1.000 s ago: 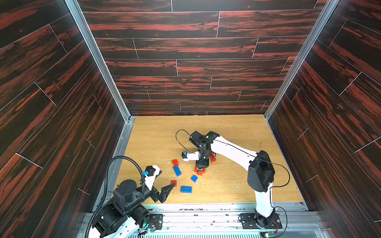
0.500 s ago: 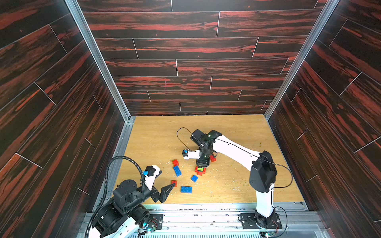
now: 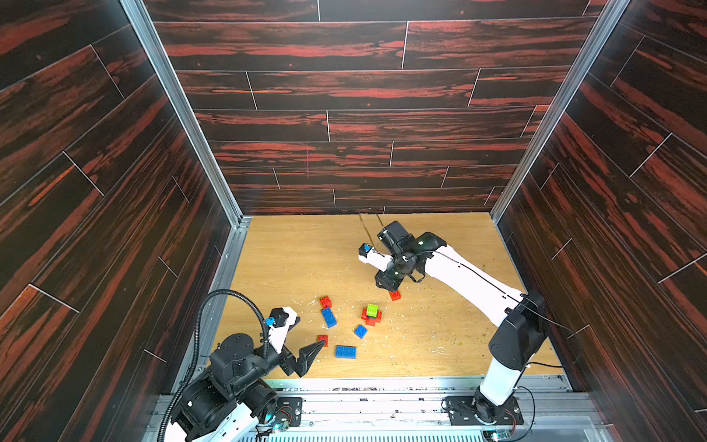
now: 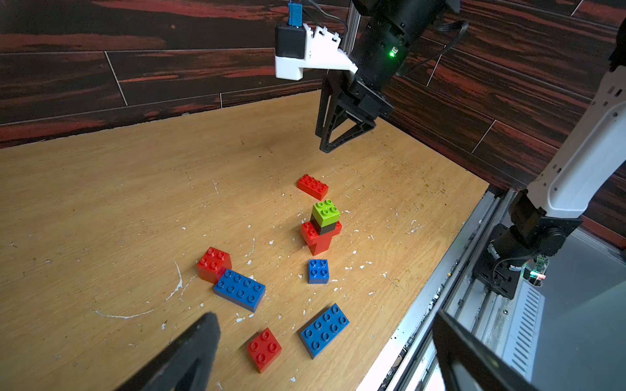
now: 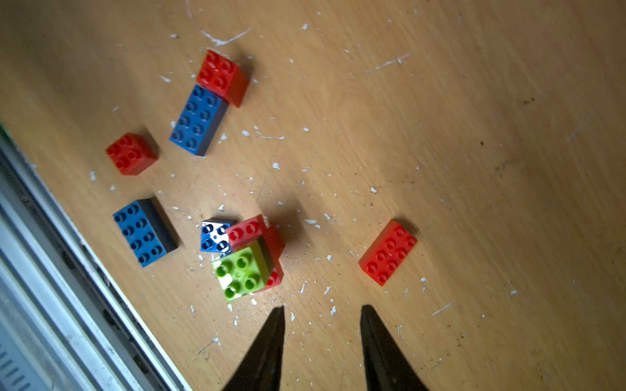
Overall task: Assemble the letter f with lego
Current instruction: Assemble the lego brick with the lego brick, then pick up the lego brick from the center of the board.
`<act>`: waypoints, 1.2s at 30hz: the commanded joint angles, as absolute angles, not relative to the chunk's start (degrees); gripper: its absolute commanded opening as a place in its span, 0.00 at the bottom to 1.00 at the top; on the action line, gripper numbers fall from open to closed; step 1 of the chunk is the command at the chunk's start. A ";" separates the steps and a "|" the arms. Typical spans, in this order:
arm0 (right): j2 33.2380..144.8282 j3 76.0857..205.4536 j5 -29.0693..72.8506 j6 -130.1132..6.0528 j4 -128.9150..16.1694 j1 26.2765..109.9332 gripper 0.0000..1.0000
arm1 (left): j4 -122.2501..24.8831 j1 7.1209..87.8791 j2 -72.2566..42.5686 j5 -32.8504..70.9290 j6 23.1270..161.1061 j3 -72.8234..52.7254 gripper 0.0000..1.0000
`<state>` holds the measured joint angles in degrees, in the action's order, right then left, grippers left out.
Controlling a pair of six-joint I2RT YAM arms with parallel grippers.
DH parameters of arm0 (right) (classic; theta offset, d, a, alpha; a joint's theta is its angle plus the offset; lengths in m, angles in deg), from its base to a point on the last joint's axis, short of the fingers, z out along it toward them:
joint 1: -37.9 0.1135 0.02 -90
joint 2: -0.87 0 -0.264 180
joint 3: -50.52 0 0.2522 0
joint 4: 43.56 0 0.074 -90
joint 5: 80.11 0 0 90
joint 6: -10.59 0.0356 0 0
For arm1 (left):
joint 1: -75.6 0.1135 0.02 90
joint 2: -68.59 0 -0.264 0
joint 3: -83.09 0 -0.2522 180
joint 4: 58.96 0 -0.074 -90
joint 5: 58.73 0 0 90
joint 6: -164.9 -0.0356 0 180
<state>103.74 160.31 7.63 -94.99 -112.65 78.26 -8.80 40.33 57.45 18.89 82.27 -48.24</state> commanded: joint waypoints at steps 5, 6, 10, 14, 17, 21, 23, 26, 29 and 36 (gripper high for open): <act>104.62 156.45 1.88 -86.62 -107.35 77.68 0.39 | -8.99 40.13 57.60 18.90 82.34 -48.37 1.00; 104.82 155.90 1.68 -85.60 -106.62 77.47 0.38 | -8.98 40.09 57.60 18.96 82.31 -48.35 1.00; 106.30 155.11 4.10 -81.27 -105.71 75.15 0.38 | -9.05 40.09 57.26 18.88 82.31 -48.35 1.00; 108.29 154.55 4.59 -78.51 -105.32 73.15 0.39 | -9.02 40.10 57.16 18.92 82.41 -48.44 1.00; 109.70 154.54 4.88 -77.59 -105.05 72.18 0.40 | -9.07 40.10 57.01 18.92 82.37 -48.50 1.00; 111.96 154.88 5.91 -77.07 -104.74 71.57 0.40 | -9.16 40.10 57.05 18.95 82.37 -48.44 1.00; 113.28 155.07 5.92 -76.40 -104.53 71.44 0.40 | -9.16 40.09 57.14 18.93 82.42 -48.44 1.00; 114.79 155.33 5.85 -75.18 -104.00 71.31 0.40 | -9.16 40.09 57.16 18.89 82.40 -48.44 1.00; 116.34 155.83 6.02 -74.60 -103.86 71.15 0.41 | -9.25 40.09 57.19 18.83 82.44 -48.44 1.00; 118.43 155.20 5.71 -73.75 -102.71 70.64 0.41 | -9.27 40.09 56.93 18.76 82.46 -48.52 1.00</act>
